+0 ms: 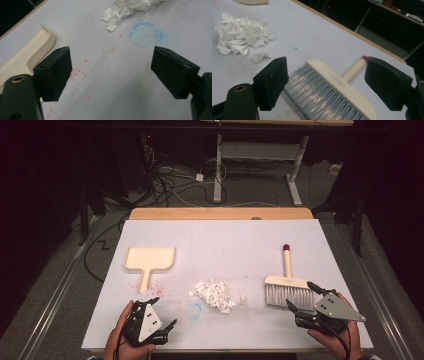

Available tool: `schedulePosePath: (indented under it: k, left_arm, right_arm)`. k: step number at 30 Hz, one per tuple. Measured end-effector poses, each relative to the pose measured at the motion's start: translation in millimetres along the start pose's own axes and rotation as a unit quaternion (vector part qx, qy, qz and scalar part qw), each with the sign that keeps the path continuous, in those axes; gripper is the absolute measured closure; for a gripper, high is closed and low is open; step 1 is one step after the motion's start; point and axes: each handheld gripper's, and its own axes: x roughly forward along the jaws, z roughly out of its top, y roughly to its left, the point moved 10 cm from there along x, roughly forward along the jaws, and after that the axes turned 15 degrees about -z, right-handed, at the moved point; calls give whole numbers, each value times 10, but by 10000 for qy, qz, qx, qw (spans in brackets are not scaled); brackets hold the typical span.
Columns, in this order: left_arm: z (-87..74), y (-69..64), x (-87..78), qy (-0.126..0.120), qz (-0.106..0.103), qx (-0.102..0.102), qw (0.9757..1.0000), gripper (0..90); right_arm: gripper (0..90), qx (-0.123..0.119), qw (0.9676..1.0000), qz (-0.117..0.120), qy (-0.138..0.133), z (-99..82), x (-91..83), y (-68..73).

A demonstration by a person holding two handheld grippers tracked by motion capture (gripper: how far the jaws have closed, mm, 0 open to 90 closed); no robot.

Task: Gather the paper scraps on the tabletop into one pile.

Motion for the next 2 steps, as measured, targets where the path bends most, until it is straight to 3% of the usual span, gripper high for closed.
schedulePosePath:
  k: [2]
  left_arm:
    - [0,6,-1,1,16,-7,10000,163]
  right_arm:
    - [195,6,10000,13,-40,12,-10,7]
